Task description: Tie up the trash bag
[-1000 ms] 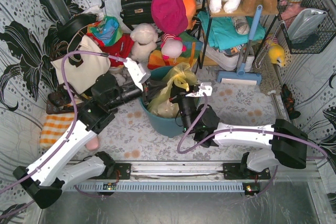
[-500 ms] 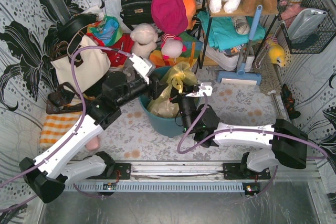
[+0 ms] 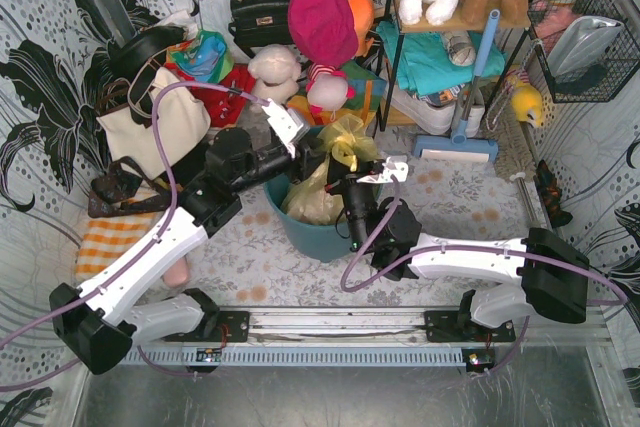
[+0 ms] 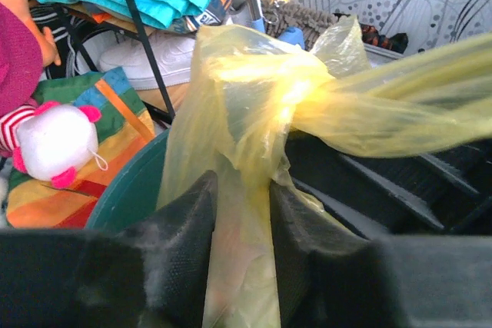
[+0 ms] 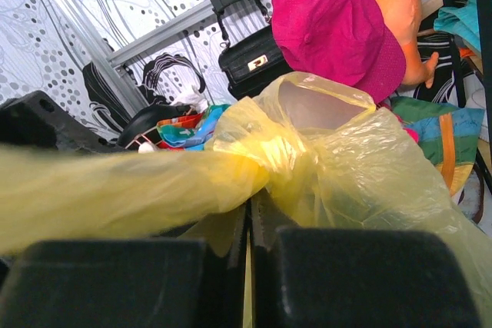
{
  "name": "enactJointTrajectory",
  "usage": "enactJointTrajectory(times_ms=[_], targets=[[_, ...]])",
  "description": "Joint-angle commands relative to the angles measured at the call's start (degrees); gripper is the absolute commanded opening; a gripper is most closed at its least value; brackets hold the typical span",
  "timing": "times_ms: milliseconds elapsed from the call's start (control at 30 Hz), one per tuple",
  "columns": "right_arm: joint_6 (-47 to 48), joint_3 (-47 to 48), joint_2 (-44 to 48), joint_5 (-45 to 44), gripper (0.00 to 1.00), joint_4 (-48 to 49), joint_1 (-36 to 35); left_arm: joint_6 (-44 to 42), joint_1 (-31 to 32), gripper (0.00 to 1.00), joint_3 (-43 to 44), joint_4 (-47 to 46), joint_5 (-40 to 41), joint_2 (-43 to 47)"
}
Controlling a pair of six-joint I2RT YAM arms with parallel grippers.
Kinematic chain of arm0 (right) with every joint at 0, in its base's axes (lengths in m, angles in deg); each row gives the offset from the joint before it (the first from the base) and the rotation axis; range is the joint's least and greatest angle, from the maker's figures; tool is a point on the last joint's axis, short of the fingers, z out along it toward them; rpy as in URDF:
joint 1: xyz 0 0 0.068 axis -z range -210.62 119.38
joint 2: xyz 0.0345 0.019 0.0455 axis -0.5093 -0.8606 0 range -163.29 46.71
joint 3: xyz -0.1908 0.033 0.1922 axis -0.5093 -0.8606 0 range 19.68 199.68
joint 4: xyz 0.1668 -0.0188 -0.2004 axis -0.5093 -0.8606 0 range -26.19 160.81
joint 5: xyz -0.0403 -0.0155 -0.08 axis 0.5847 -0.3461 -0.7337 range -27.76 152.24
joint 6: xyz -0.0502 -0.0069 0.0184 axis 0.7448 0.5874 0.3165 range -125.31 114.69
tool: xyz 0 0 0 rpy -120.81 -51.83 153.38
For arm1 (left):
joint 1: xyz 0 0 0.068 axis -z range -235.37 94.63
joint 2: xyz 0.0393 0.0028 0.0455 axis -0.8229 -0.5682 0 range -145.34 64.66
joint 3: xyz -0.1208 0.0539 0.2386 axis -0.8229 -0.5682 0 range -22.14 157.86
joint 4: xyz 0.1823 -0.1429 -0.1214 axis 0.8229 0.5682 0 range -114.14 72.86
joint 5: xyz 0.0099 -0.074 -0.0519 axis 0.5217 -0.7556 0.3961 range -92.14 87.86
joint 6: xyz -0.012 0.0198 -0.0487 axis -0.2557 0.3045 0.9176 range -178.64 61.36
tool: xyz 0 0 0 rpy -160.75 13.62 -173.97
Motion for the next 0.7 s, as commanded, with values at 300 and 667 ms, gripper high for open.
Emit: enactJointTrajectory(times_ms=[300,667], targets=[[1.2,0.3,-0.1,-0.9,0.0,2.4,-0.1,-0.5,0.1,0.0,0.2,-1.5,-6.2,4.9],[5.9,1.3,-3.8,1.9,0.0,12.0,-0.1,3.7,0.1,0.0,-4.2,5.8,-12.5,11.6]])
